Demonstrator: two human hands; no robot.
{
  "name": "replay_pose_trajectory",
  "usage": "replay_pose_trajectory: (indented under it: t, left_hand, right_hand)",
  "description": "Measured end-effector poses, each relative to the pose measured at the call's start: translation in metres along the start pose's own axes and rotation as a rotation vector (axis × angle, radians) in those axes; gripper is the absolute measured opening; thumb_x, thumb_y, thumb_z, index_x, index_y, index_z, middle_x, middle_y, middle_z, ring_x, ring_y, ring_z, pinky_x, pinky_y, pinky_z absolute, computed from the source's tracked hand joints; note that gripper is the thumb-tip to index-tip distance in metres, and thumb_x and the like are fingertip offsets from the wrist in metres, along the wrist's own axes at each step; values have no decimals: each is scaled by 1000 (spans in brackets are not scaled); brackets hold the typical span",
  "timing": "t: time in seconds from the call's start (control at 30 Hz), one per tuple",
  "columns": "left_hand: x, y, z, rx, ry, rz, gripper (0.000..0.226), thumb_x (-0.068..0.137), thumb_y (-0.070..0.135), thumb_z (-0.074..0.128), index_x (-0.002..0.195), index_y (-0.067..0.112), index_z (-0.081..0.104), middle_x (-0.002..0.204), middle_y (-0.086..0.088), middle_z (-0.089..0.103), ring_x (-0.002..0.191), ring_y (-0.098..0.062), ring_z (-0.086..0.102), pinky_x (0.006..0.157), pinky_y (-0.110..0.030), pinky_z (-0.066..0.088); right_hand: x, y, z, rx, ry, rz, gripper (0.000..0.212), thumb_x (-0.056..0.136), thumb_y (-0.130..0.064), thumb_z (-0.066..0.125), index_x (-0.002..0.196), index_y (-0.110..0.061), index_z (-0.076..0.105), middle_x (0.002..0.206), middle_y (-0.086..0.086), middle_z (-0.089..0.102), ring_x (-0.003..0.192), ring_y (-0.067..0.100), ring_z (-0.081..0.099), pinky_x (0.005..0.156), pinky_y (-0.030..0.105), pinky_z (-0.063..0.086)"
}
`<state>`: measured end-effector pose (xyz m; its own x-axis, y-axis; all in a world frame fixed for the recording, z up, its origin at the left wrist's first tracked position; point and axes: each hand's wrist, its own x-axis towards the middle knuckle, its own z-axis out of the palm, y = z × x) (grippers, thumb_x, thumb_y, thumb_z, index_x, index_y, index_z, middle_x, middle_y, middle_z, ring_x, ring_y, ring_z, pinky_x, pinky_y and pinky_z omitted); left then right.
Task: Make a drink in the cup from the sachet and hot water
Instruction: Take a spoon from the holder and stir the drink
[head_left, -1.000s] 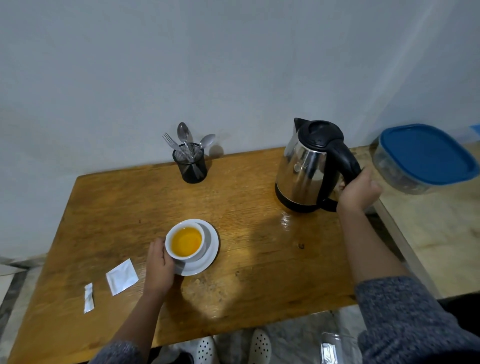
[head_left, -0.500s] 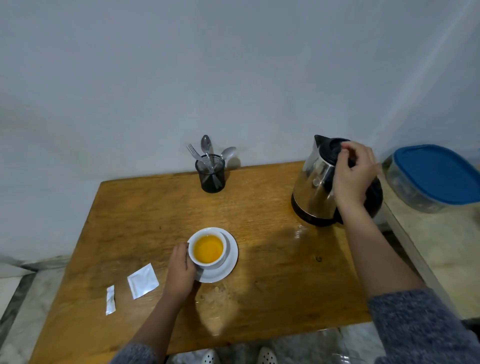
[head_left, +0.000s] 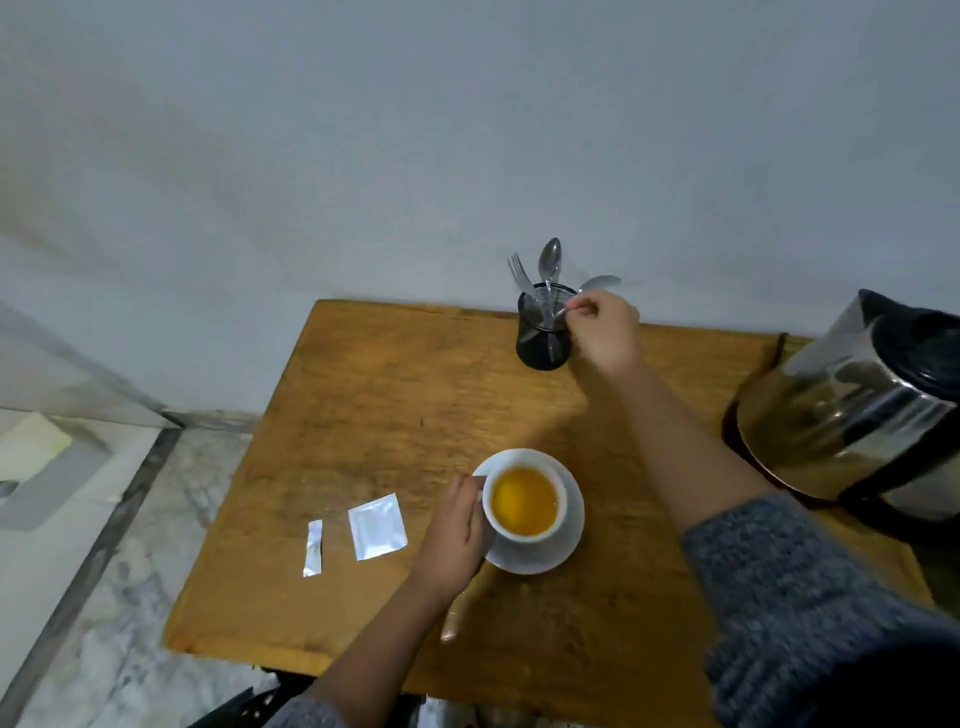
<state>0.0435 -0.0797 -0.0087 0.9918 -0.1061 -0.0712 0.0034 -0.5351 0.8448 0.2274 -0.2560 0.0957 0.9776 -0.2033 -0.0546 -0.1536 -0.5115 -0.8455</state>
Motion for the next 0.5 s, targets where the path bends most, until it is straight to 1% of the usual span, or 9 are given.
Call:
replay_pose_trajectory:
  t: [0.07,0.13,0.17,0.23,0.27,0.3,0.37,0.4,0.5]
  left_hand:
    - [2,-5,1,-5,-15,10,24,93,38,29,111,39,45,105,8,49,102,-4,50,85,-19,41]
    - [4,-7,1,-14,-19,1,27,92,41,28,111,39,47,107,8,50,103,-1,49,86,-18,41]
    - [5,-8,1,-20,-16,-2,28,91,42,28,111,38,49,107,7,50,103,0,48,86,-16,40]
    - [7,-9,1,-23,-14,-4,27,92,39,30,111,36,50,108,6,53,103,1,48,85,-11,38]
    - [7,-9,1,-18,-18,0,25,94,35,32,112,34,50,109,5,53,102,1,47,85,-11,38]
    - [7,-10,0,-11,-23,8,24,95,29,34,113,33,50,110,5,53,103,3,47,86,-10,37]
    - [8,-10,-1,-8,-35,20,26,95,24,35,115,34,48,112,9,51,104,7,44,86,-5,34]
    - [8,-11,-1,-9,-39,22,27,95,23,35,117,33,48,112,11,49,104,9,43,86,-4,32]
    - [9,-12,-1,-8,-38,35,27,95,25,34,117,28,49,111,11,47,103,9,42,87,-4,32]
  right_hand:
    - [18,-5,18,35,-18,44,19,88,1,48,100,1,64,80,8,61,65,16,60,64,21,53]
    - [35,-7,31,30,-11,96,15,89,1,47,95,1,61,75,7,60,54,11,59,57,19,56]
    - [44,-6,36,-22,-11,116,12,89,1,48,87,-1,60,74,9,61,48,9,59,51,15,54]
    - [57,-5,42,-161,-42,150,23,89,1,51,67,-8,49,63,8,55,35,4,53,30,6,35]
    - [60,-5,42,-223,-62,163,31,88,1,53,61,-10,43,56,6,51,30,4,49,23,7,26]
    - [64,-5,43,-276,-80,178,35,87,2,55,58,-10,39,49,5,48,27,6,46,21,9,22]
    - [71,-5,44,-369,-107,197,38,86,2,56,56,-9,36,37,2,44,29,8,44,26,14,27]
    - [73,-6,46,-428,-118,195,37,86,2,56,58,-8,35,41,2,45,35,8,43,33,18,30]
    - [78,-4,53,-536,-141,186,23,85,2,58,66,0,44,69,6,50,64,18,51,51,25,38]
